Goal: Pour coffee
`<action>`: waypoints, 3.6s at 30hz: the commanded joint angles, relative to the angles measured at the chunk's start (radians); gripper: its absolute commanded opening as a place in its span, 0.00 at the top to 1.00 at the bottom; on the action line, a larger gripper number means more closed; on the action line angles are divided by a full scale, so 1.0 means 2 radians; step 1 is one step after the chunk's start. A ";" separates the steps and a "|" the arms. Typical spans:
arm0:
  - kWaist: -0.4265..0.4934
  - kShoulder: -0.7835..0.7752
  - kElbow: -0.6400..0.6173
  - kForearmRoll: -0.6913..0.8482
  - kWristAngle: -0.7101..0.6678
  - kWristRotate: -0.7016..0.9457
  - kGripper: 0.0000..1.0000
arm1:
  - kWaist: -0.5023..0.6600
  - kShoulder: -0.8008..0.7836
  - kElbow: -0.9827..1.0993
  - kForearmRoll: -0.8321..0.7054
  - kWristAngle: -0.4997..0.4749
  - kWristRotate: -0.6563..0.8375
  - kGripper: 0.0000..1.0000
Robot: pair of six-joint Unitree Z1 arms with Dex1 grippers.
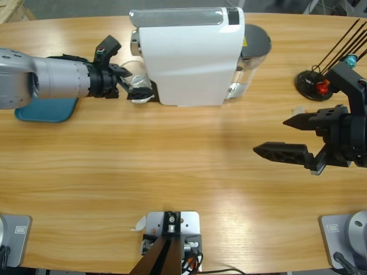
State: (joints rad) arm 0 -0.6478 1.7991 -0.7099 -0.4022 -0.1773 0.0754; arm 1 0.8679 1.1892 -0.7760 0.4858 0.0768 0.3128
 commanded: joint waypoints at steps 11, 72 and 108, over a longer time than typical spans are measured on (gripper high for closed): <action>0.020 -0.015 0.011 0.037 0.022 -0.001 0.00 | -0.004 -0.022 0.023 -0.006 0.010 -0.007 0.00; 0.047 -0.111 -0.004 0.141 -0.044 0.026 0.00 | -0.004 -0.012 0.028 -0.020 0.029 -0.015 0.01; 0.035 0.018 0.036 0.009 0.034 -0.035 0.05 | -0.004 -0.012 0.029 -0.021 0.031 -0.018 0.02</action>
State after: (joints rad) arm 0 -0.5689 1.7831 -0.6341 -0.3713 -0.1256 0.0099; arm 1 0.8678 1.1487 -0.7541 0.4533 0.1230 0.2894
